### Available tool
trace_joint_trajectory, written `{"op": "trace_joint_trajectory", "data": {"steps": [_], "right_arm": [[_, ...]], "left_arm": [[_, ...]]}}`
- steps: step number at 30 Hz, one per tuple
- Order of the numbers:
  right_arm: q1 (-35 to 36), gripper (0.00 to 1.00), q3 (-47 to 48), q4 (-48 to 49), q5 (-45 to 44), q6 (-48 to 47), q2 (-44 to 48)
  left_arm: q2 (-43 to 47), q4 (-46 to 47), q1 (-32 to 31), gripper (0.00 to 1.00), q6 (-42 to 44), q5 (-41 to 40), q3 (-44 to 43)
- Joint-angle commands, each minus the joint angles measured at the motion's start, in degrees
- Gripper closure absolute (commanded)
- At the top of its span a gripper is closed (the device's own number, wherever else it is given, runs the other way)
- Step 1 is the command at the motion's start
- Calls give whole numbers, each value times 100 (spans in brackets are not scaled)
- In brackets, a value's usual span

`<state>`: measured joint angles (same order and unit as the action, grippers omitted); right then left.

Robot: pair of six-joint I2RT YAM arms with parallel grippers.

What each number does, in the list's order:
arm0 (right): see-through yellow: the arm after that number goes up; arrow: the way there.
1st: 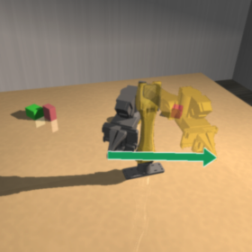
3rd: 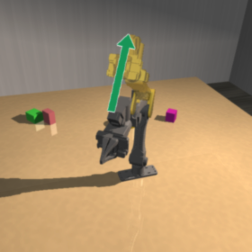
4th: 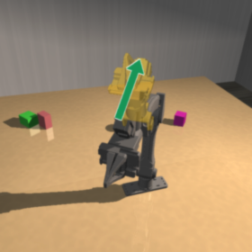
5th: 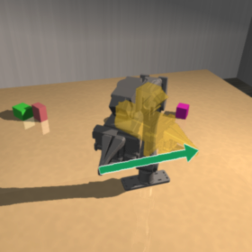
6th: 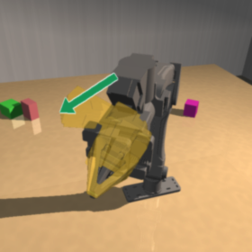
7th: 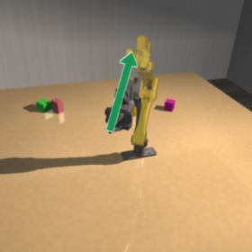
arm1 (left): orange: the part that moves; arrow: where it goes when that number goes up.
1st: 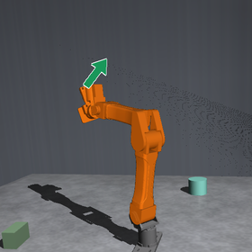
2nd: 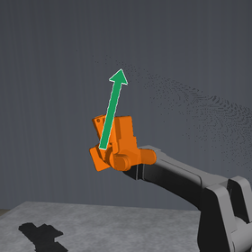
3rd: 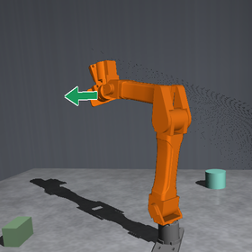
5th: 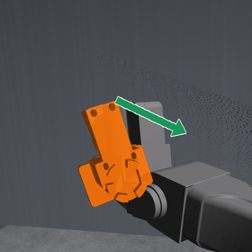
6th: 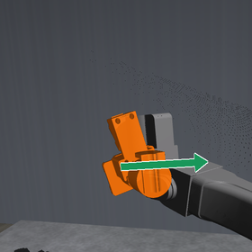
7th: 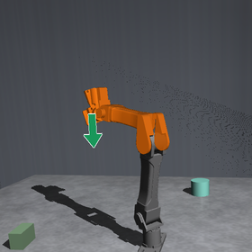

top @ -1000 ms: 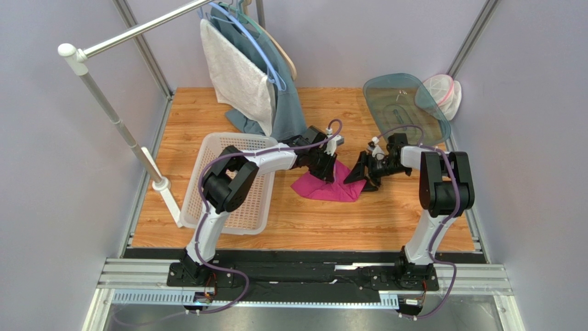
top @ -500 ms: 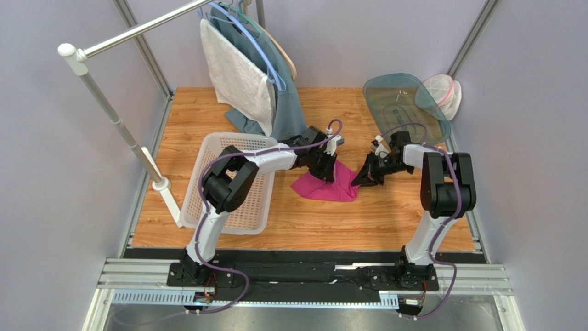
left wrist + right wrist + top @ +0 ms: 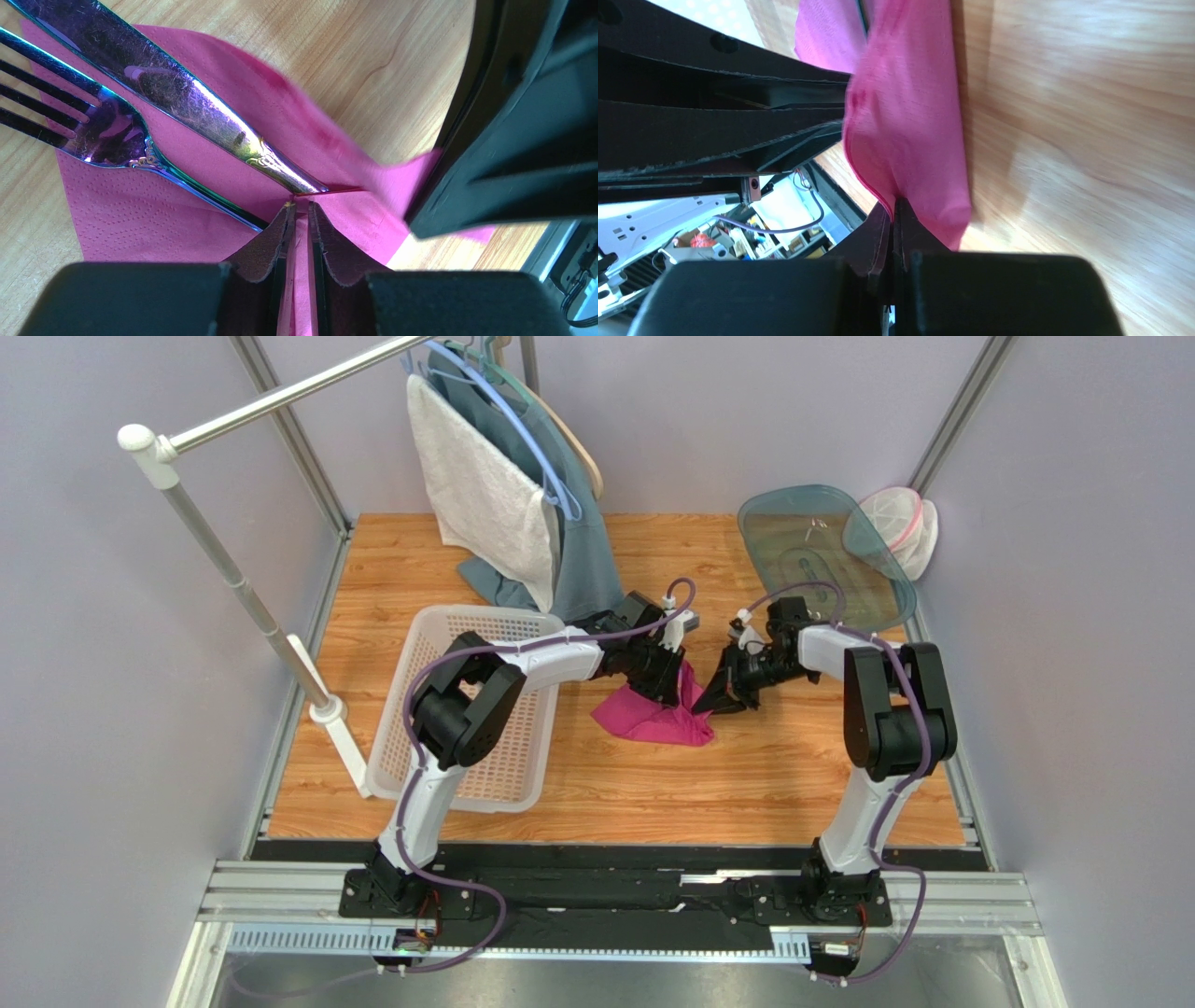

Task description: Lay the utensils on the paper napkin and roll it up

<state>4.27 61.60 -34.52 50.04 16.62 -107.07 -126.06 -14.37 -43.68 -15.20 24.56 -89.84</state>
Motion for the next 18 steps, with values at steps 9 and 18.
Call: {"op": "trace_joint_trajectory", "data": {"steps": [9, 18], "right_arm": [[346, 98, 379, 332, -336, 333, -543], [373, 99, 431, 288, -758, 263, -754]], "left_arm": [[134, 101, 18, 80, -114, 110, -130], [687, 154, 18, 72, -185, 304, -7]]}}
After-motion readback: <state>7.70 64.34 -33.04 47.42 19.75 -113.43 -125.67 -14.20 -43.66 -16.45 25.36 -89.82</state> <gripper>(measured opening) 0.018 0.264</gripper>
